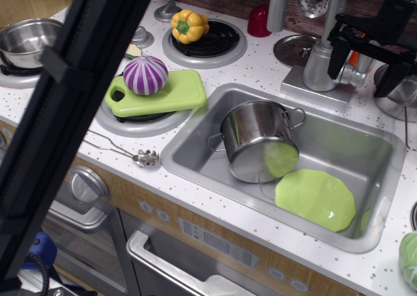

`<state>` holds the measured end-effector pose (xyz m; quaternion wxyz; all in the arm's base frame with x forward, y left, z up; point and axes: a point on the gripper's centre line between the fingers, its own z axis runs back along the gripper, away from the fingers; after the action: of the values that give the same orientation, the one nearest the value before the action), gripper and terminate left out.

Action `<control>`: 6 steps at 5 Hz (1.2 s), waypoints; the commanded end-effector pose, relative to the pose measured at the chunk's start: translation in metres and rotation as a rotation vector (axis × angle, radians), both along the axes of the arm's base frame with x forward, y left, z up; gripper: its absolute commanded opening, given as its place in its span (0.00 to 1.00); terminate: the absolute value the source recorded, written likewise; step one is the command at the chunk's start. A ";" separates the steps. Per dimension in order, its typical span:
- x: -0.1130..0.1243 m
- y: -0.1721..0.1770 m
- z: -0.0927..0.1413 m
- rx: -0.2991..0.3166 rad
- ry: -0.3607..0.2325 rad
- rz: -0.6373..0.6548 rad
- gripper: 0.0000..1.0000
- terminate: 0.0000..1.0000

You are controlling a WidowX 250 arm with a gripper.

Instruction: Turn lever vertical to front

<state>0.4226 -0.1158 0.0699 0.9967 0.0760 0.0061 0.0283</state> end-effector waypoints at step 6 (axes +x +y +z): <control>0.032 0.012 0.053 0.186 -0.381 -0.009 1.00 0.00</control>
<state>0.4506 -0.1043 0.0677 0.9746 0.1799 -0.1321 0.0200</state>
